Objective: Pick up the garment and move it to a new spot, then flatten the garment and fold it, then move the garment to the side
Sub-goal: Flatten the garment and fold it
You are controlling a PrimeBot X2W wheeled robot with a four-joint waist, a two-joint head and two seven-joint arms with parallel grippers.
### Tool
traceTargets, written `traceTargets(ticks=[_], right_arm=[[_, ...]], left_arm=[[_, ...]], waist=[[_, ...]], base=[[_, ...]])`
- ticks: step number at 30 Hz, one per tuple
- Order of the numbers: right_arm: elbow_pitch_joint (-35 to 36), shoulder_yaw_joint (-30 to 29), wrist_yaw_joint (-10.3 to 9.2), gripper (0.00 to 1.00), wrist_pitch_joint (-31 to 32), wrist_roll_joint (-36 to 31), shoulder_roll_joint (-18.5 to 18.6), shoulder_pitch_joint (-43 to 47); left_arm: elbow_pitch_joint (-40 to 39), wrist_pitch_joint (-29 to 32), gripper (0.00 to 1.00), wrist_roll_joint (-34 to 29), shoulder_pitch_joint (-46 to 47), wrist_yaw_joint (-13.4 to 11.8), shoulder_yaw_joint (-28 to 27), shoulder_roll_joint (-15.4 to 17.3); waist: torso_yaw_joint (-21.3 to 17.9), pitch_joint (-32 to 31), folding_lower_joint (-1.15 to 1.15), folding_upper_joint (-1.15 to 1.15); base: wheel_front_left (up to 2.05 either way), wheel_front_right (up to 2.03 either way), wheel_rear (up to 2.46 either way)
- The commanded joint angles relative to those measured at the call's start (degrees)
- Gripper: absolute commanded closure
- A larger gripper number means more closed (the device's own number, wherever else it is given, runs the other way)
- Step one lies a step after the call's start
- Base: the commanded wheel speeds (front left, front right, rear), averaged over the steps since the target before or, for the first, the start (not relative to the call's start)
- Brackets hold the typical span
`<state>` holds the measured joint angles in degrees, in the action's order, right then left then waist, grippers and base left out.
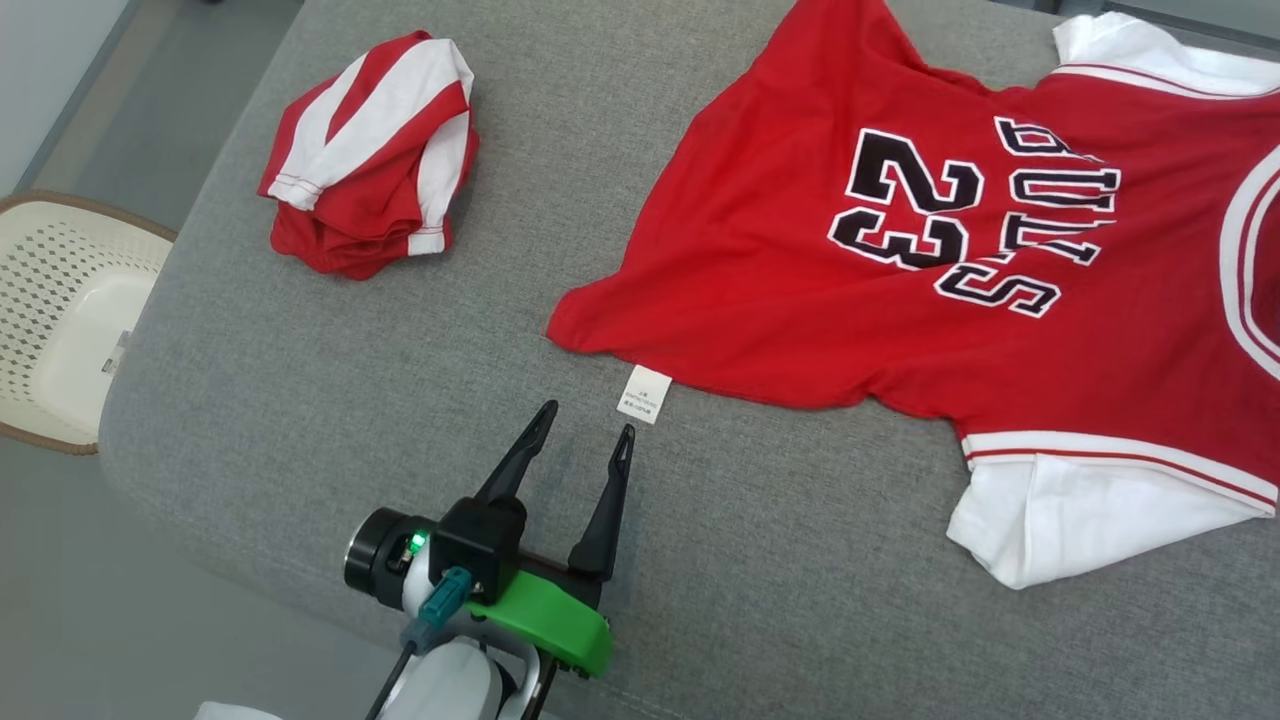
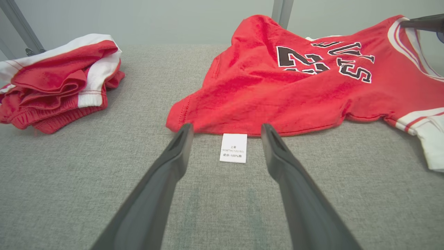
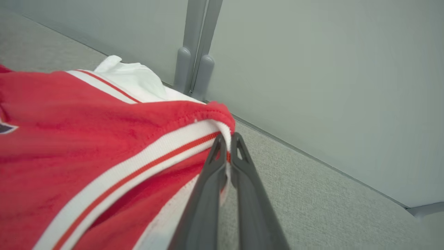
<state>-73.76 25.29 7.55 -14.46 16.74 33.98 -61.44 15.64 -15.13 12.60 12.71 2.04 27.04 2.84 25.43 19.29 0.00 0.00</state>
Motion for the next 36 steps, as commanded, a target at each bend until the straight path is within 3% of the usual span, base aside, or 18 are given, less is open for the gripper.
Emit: traceTargets(ticks=[1,2,3,10,11,19,23,28,36], right_arm=[[-0.17,-0.70,-0.12,1.00,-0.22,-0.68,0.65,0.17],[-0.18,-2.45,-0.13,0.63,0.31,-1.51,1.69,0.55],[-0.21,-4.63,-0.13,0.00,0.76,-2.03,2.30,1.27],[-0.17,-16.58,-0.11,0.00,-0.62,-6.38,-1.73,6.99],[0.57,-19.55,-0.11,0.00,-0.77,-6.74,-3.80,8.46],[17.46,-27.05,-0.11,0.00,-0.75,-7.64,-15.48,23.07],[24.54,-26.77,-0.11,0.00,-0.76,-7.69,-21.11,31.26],[28.98,-23.57,-0.10,0.00,-0.77,-5.98,-25.45,39.01],[31.48,-16.18,-0.11,0.00,-0.77,-3.49,-27.92,43.70]], left_arm=[[0.20,-0.02,0.00,-0.58,0.75,0.23,-0.21,0.11],[0.44,-0.02,0.00,-0.85,0.68,0.30,-0.42,0.10],[0.64,-0.02,0.00,-1.01,0.55,0.34,-0.76,0.11],[2.61,-0.02,0.00,-2.18,-1.18,1.08,-2.38,0.12],[3.15,-0.02,0.00,-2.27,-1.62,1.32,-2.86,0.12],[5.52,-0.01,0.00,-2.73,-4.60,1.45,-5.79,0.15],[6.41,-0.01,0.00,-2.49,-6.61,1.59,-7.68,0.15],[7.29,-0.01,0.00,-2.76,-8.74,2.04,-9.38,0.15],[7.61,-0.01,0.00,-3.11,-10.96,2.67,-9.83,0.15]], waist=[[-0.36,-0.16,0.00,0.00],[-0.68,-0.33,0.00,0.00],[-1.08,-0.58,0.00,0.00],[-5.53,-5.11,0.00,0.00],[-7.33,-6.70,0.00,0.00],[-15.24,-12.65,0.00,0.00],[-18.43,-14.97,0.00,0.00],[-20.50,-17.64,0.00,0.00],[-20.46,-19.21,0.00,0.00]], base=[[0.00,0.00,0.00],[0.00,0.00,0.00],[0.00,0.00,0.00],[0.00,0.00,0.00],[0.00,0.00,0.00],[0.00,0.00,0.00],[0.00,0.00,0.00],[0.00,0.00,0.00],[0.00,0.00,0.00]])
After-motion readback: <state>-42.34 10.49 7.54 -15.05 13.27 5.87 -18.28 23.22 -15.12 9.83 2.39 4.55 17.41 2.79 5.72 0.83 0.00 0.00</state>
